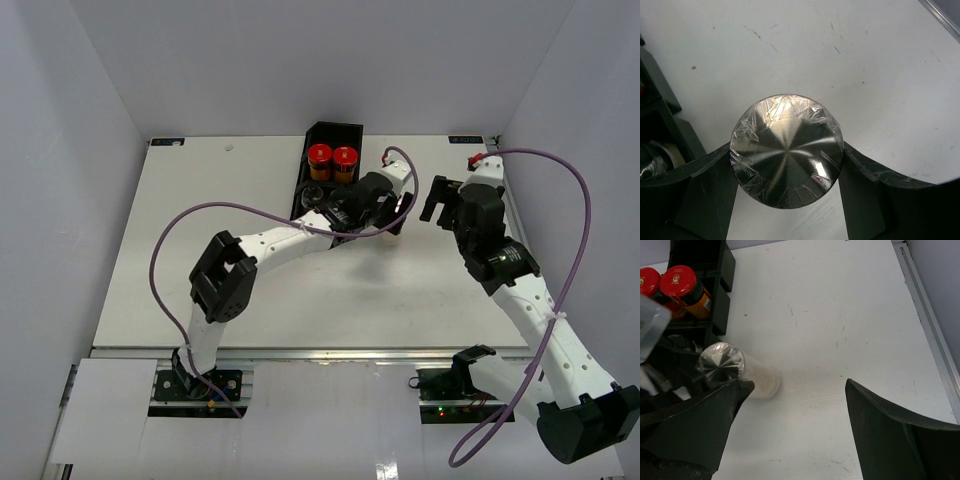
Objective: Organize the condiment bottles
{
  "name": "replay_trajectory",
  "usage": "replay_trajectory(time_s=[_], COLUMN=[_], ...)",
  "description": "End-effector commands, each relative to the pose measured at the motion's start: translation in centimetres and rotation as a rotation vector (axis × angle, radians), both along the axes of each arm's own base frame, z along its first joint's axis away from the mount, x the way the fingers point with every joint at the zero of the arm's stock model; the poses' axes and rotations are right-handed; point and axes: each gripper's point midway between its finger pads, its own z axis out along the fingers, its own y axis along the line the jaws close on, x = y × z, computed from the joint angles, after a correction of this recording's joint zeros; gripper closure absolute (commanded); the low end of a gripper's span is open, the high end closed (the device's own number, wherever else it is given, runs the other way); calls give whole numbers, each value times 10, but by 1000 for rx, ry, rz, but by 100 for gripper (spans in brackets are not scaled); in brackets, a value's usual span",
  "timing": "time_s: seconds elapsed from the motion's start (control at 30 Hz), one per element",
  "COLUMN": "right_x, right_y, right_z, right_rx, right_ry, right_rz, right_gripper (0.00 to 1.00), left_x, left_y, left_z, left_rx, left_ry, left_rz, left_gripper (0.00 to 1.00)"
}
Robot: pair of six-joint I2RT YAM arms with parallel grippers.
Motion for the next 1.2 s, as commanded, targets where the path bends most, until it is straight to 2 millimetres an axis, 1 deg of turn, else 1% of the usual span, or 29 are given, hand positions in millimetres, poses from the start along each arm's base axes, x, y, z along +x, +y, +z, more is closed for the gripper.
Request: replay_trajectory(time_s=[0.0, 0.07, 0.13, 0.23, 0.3, 0.4, 0.47, 0.5, 0.53, 0.6, 0.63, 0.67, 0.73, 0.77, 1.0, 1.1, 1.17], right_x=[1, -1, -1, 0, 1, 1, 2, 2, 3, 3, 3, 3, 4, 4, 5, 4, 4], right_y=[-2, -5, -9, -11, -12, -12, -12, -12, -11, -8, -7, -5, -4, -3, 1, 2, 3], right_z=[28, 29, 30, 29, 27, 26, 25, 25, 24, 24, 25, 26, 29, 30, 45, 57, 65], right_rx=[32, 32, 27, 30, 30, 36, 39, 39, 39, 42, 43, 44, 48, 50, 56, 54, 58], right_ry=[-102, -107, -110, -108, -103, -102, -101, -99, -98, -95, -93, -91, -86, -85, -87, -105, -121], right_rz=[6, 2, -8, -10, -7, -5, 1, 3, 6, 27, 39, 48, 55, 61, 81, 90, 99], right_gripper=[8, 8, 9, 9, 9, 9, 9, 9, 9, 9, 9, 9, 9, 9, 9, 9, 9], left_x=[22, 28, 33, 38, 40, 39, 38, 37, 36, 34, 34, 33, 30, 29, 20, 12, 10], left_y=[-9, -14, -17, -18, -18, -19, -18, -17, -17, -16, -15, -14, -12, -11, -7, -6, 0], left_z=[25, 22, 23, 13, 9, 6, 3, 4, 7, 11, 13, 16, 23, 26, 55, 77, 95], left_rx=[8, 18, 28, 39, 35, 28, 29, 25, 21, 12, 9, 7, -7, -12, -43, -72, -94], left_ry=[-87, -95, -105, -93, -81, -61, -55, -54, -53, -51, -48, -46, -47, -46, -38, -39, -42], left_rz=[26, 29, 32, 32, 29, 18, 16, 16, 15, 17, 20, 24, 24, 21, 9, -20, -8], left_gripper=[100, 100, 100, 100, 95, 72, 51, 42, 36, 28, 22, 13, 3, 2, 2, 2, 2])
